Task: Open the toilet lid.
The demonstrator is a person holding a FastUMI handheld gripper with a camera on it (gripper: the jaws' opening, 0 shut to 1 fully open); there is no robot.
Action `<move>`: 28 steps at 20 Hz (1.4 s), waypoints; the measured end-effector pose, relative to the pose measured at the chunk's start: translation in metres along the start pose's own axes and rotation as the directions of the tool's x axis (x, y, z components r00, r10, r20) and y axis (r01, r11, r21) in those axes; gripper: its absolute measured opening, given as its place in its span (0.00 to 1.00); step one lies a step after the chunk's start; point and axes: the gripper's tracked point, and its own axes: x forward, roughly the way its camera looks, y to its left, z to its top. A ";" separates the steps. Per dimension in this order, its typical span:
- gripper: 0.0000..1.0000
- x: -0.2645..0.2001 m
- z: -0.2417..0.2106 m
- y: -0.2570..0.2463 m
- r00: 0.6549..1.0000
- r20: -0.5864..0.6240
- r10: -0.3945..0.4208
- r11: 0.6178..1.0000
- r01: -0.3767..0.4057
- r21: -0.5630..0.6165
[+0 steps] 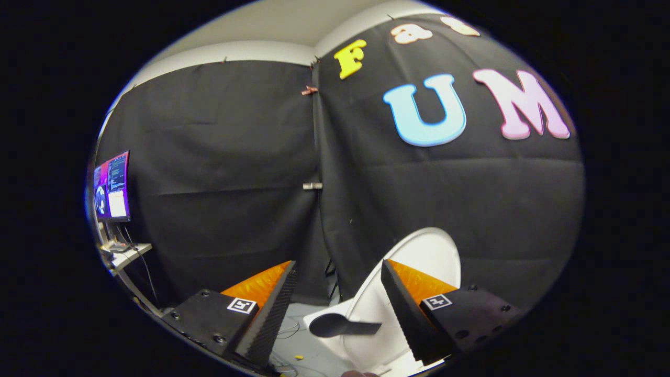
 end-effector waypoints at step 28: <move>1.00 -0.303 -0.036 -0.236 0.858 0.103 -0.503 0.855 0.511 -0.090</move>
